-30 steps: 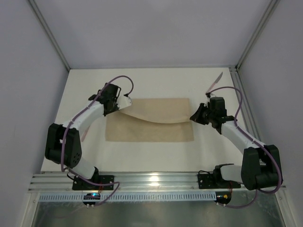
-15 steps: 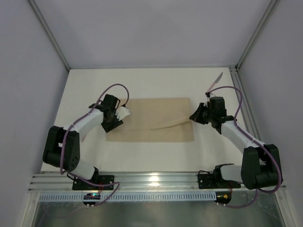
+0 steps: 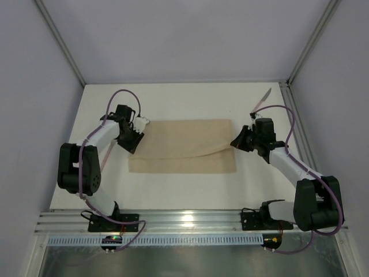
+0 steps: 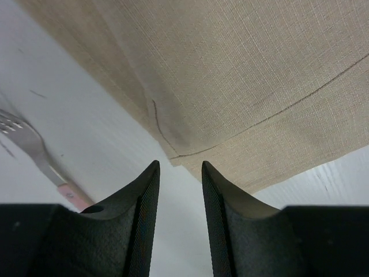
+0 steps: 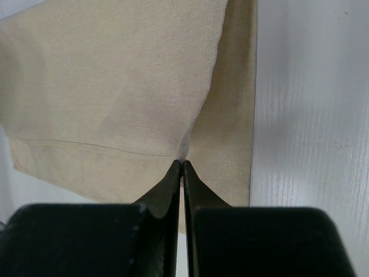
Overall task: Fold the napkin into a case and place the utensils inside
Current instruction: Fold and flatten the napkin at the center of the board.
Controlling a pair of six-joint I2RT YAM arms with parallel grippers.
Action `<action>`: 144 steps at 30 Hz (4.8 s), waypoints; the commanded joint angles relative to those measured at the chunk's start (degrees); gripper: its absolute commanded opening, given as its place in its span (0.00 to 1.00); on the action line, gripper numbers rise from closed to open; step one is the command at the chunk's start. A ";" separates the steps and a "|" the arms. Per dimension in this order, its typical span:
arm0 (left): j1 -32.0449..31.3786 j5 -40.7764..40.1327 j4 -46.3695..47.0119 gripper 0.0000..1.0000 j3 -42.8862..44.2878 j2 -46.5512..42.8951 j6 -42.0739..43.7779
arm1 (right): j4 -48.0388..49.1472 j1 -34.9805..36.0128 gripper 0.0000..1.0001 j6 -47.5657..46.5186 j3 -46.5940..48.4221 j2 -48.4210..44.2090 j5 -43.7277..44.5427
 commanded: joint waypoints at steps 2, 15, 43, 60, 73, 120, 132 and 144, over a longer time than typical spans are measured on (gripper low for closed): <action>-0.30 -1.09 -1.21 0.36 -1.25 2.78 -3.74 | 1.58 -0.15 0.04 -0.80 1.82 0.94 -0.28; -0.30 -5.84 0.72 0.34 -1.78 7.89 -7.44 | 1.75 -0.06 0.04 -1.33 1.82 1.65 -0.19; 0.14 -4.35 1.17 0.00 -0.20 5.34 -8.06 | 1.31 -0.06 0.04 -2.64 2.34 2.35 -0.10; 0.14 -5.05 0.64 0.08 0.51 2.79 -8.32 | 0.78 -0.06 0.04 -3.00 2.52 2.44 -0.11; 0.14 -5.23 1.52 0.21 0.51 4.20 -8.50 | 0.70 -0.15 0.04 -3.26 2.43 2.88 -0.46; 0.14 -10.94 -7.27 0.00 -6.69 -10.66 -2.87 | -9.59 0.03 0.04 0.51 -5.20 -11.63 1.65; 0.14 -8.57 -6.57 0.00 -10.04 -7.93 -2.96 | -8.27 0.20 0.04 2.19 -10.49 -9.34 3.23; -0.38 -4.44 -10.34 0.00 -7.94 -11.44 -2.08 | -14.58 1.17 0.04 0.96 -6.54 -11.97 4.46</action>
